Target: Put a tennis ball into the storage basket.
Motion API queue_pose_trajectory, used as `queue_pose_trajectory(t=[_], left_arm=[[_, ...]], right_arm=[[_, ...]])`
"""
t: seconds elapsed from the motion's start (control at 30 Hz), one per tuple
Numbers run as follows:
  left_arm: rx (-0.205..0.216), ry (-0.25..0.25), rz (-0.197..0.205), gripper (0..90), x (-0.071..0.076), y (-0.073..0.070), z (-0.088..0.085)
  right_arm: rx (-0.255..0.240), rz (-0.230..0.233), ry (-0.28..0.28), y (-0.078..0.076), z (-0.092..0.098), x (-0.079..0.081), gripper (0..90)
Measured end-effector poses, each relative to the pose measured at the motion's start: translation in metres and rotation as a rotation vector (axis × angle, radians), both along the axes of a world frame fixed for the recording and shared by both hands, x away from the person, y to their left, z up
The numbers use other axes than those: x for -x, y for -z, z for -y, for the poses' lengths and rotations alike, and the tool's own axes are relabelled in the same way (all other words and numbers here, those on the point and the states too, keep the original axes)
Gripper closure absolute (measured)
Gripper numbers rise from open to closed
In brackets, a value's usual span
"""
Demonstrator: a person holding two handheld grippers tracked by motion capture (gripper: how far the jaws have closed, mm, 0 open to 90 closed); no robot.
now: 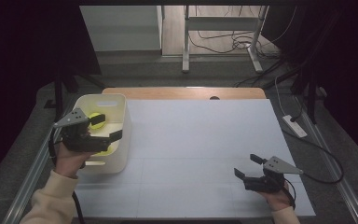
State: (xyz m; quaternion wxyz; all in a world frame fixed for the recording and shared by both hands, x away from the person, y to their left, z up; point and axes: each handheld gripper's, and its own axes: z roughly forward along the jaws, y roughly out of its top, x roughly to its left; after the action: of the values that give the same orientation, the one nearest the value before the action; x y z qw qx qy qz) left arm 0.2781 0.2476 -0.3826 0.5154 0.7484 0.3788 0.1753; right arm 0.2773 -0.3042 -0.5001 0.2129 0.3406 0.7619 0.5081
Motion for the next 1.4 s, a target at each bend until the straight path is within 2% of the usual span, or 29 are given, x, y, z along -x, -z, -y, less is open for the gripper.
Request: queue_pose_trajectory(t=[0.23, 0.33, 0.5, 0.8, 0.93, 1.13, 1.27, 1.4], left_arm=[[0.021, 0.058, 0.002, 8.0, 0.008, 0.009, 0.014], [0.018, 0.096, 0.004, 8.1, 0.012, 0.014, 0.025], [0.025, 0.129, 0.008, 8.2, 0.017, 0.019, 0.035], [0.023, 0.209, 0.015, 8.6, 0.026, 0.029, 0.057], [0.008, 0.237, 0.017, 8.7, 0.029, 0.035, 0.066], [0.006, 0.262, 0.004, 8.7, 0.032, 0.044, 0.074], [0.006, 0.285, -0.005, 9.3, 0.034, 0.054, 0.079], [-0.013, 0.289, -0.025, 9.3, 0.034, 0.068, 0.083]], right_arm=[[0.002, -0.001, -0.003, 0.000, -0.001, 0.000, 12.8], [-0.001, -0.002, -0.001, 0.000, 0.000, 0.000, 12.8], [-0.004, -0.002, -0.001, 0.000, 0.000, 0.001, 12.8], [-0.002, -0.002, 0.004, 0.000, 0.000, 0.002, 12.8], [-0.002, -0.004, 0.005, 0.000, 0.000, 0.002, 12.7], [-0.004, -0.001, 0.005, 0.000, 0.000, 0.002, 12.7], [-0.006, 0.000, 0.008, -0.001, 0.000, 0.003, 12.8], [-0.007, 0.001, 0.007, -0.001, 0.000, 0.003, 12.8]])
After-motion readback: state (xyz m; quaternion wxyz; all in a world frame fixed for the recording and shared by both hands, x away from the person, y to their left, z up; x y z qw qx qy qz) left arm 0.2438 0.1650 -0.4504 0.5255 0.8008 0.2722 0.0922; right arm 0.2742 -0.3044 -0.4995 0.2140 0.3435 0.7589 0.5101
